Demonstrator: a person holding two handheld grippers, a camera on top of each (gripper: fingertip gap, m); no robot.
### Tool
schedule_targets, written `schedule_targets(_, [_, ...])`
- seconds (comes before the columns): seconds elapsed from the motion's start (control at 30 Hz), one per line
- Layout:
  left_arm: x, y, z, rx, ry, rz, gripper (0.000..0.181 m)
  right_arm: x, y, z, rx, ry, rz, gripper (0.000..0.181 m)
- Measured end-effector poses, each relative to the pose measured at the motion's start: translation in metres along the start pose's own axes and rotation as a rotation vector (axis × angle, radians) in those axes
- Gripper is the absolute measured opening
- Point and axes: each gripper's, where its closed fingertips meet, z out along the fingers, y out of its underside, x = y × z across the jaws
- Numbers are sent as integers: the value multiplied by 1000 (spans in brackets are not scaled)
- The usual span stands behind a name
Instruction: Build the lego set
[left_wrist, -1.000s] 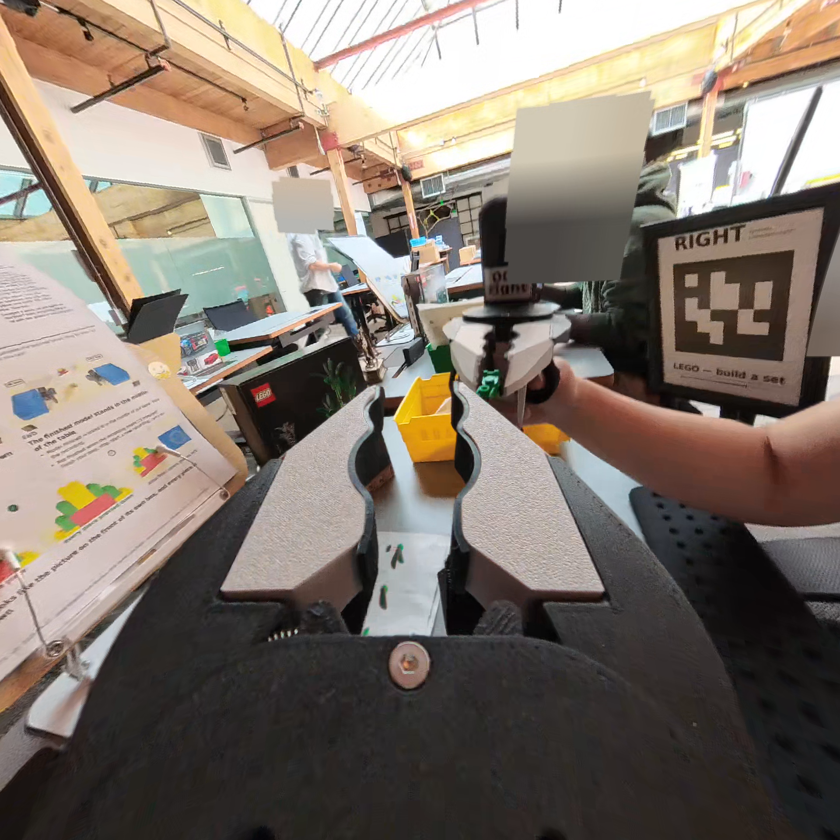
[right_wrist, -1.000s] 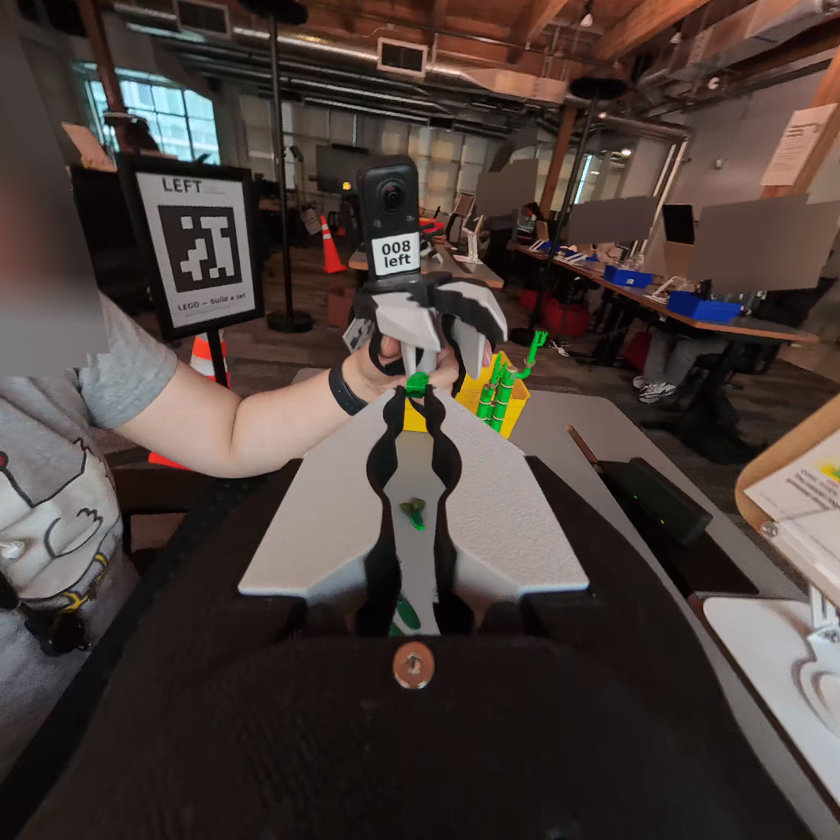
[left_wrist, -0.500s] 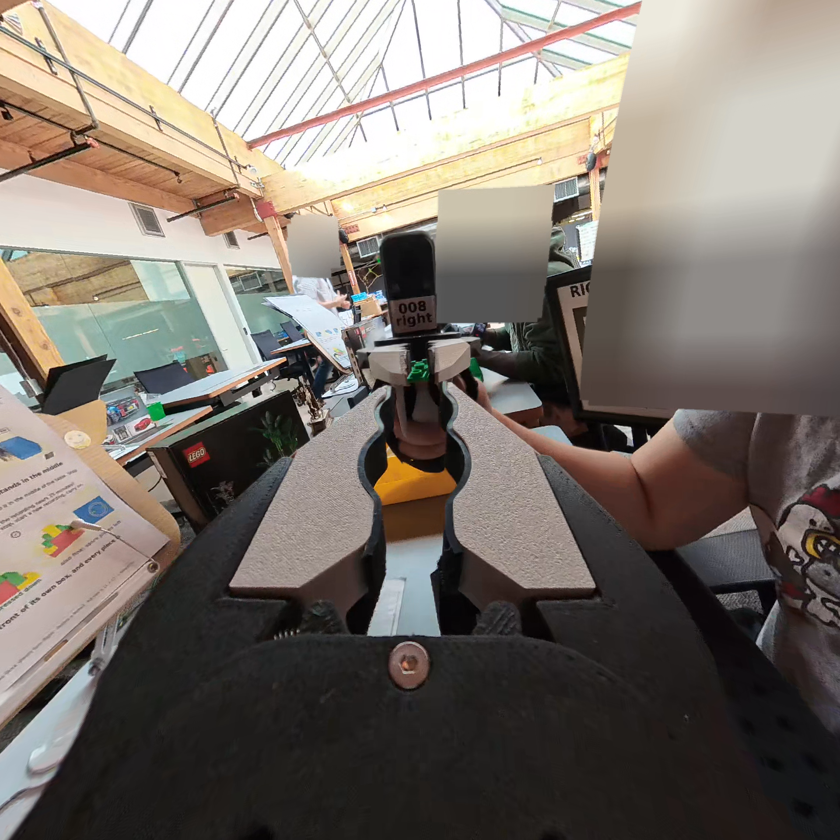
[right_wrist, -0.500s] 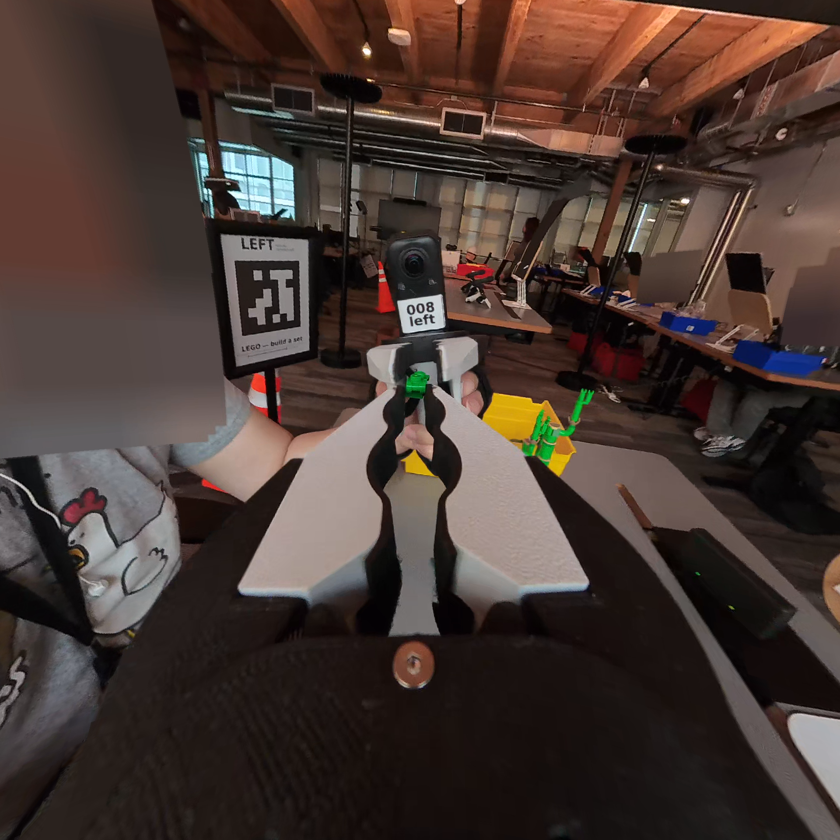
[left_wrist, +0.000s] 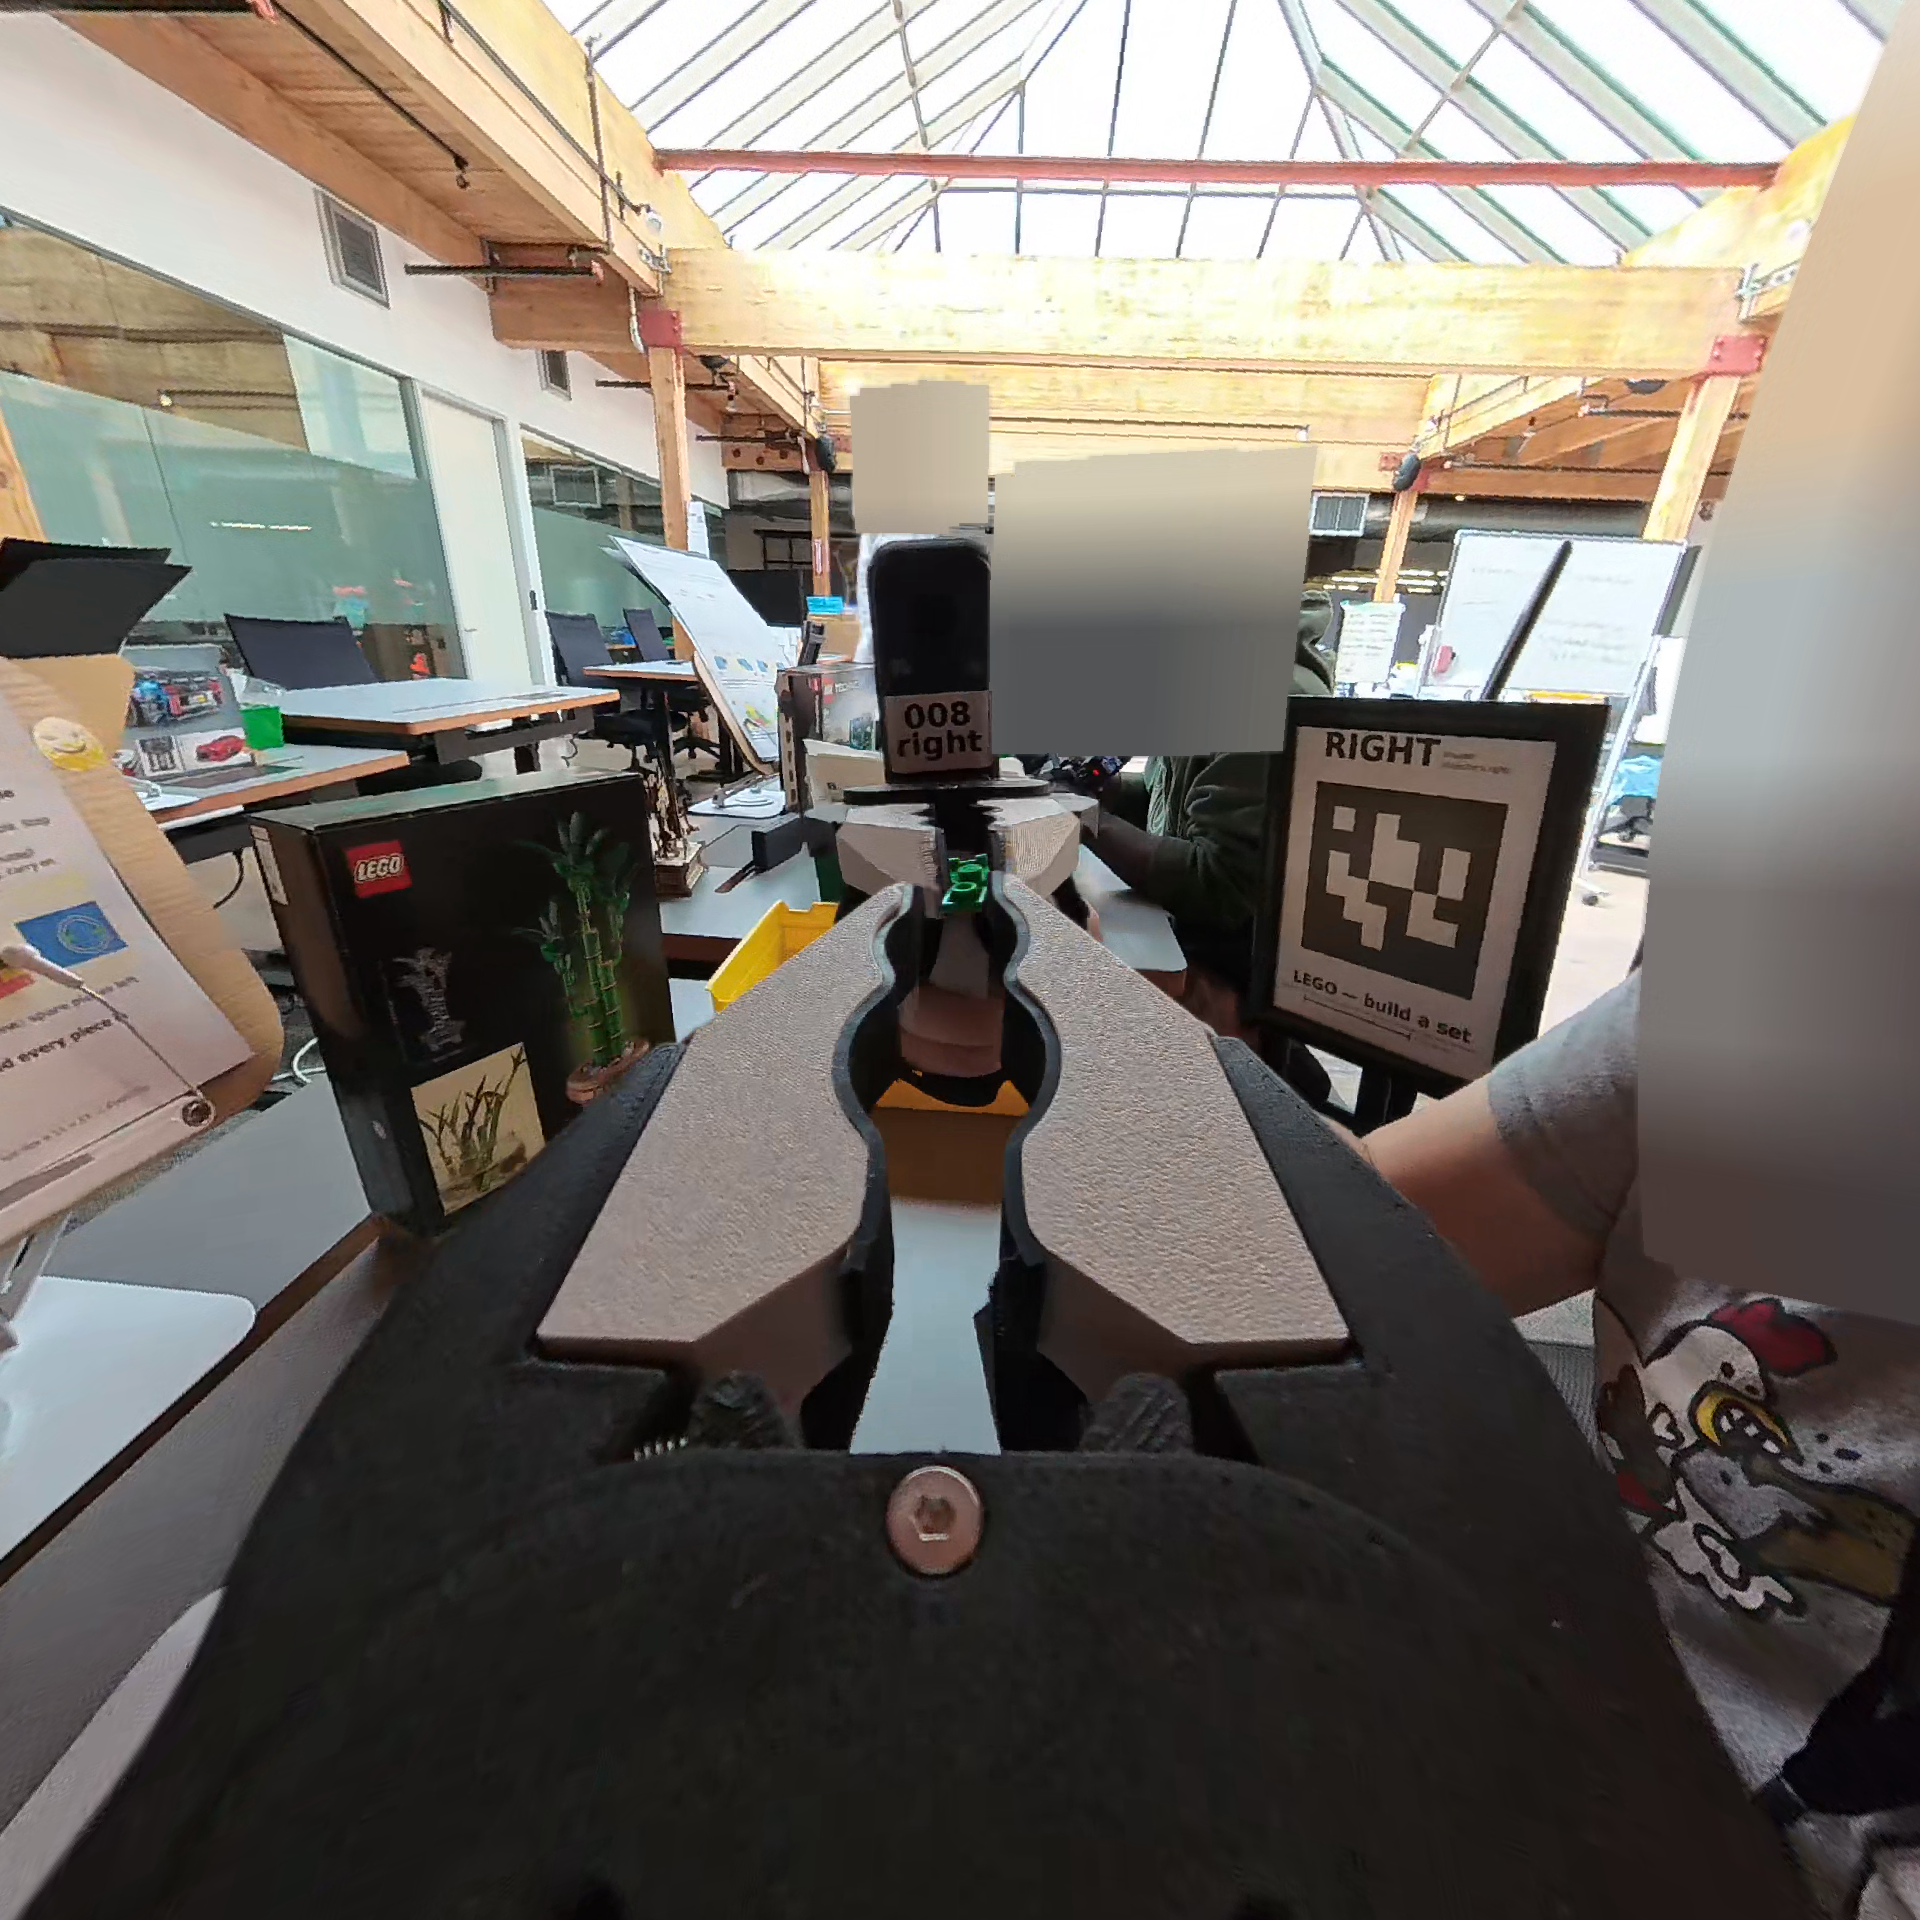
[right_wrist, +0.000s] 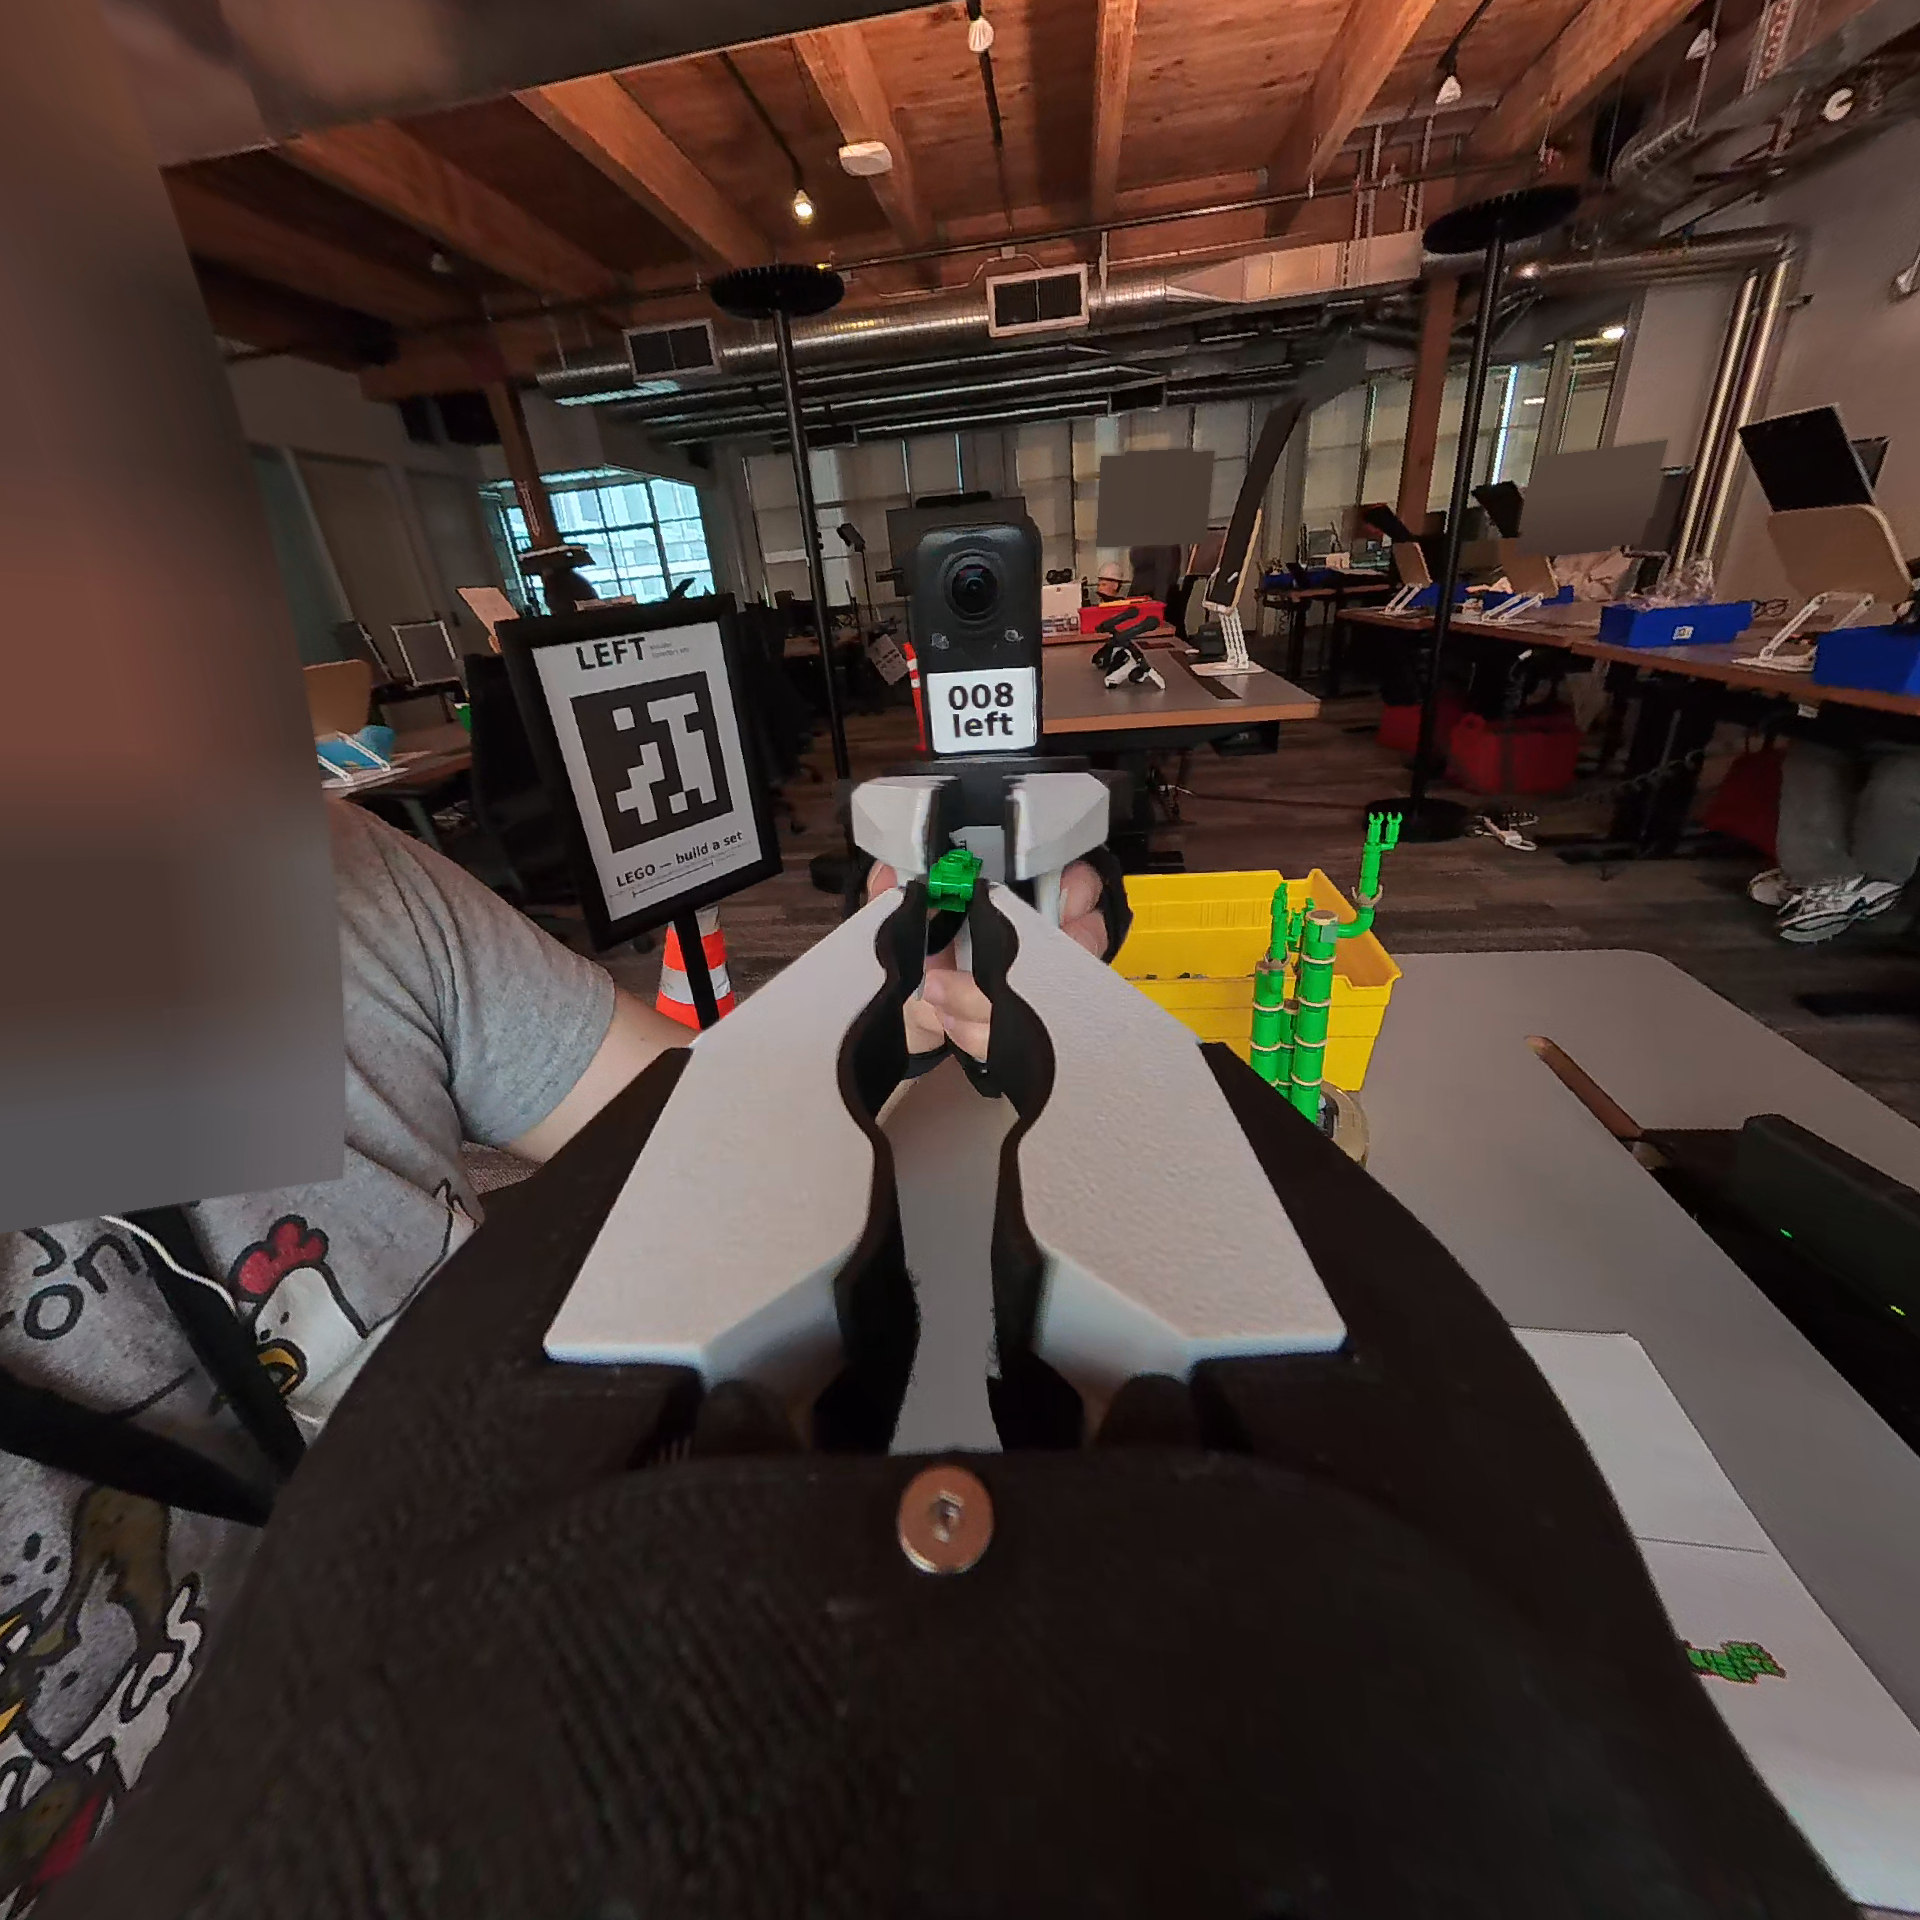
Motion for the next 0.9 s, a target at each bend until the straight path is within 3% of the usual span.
schedule_targets(0.4, [-8, 4, -1, -22, -25, -9, 7, 10, 3, 1, 11, 30, 47, 7])
schedule_targets(0.7, [-20, 2, -2, 19, -45, -177, 6, 23, 0, -2, 34, 117, 44, 19])
schedule_targets(0.9, [-24, 7, 0, 14, -39, -222, 6, 30, 1, -6, 46, 124, 164, 12])
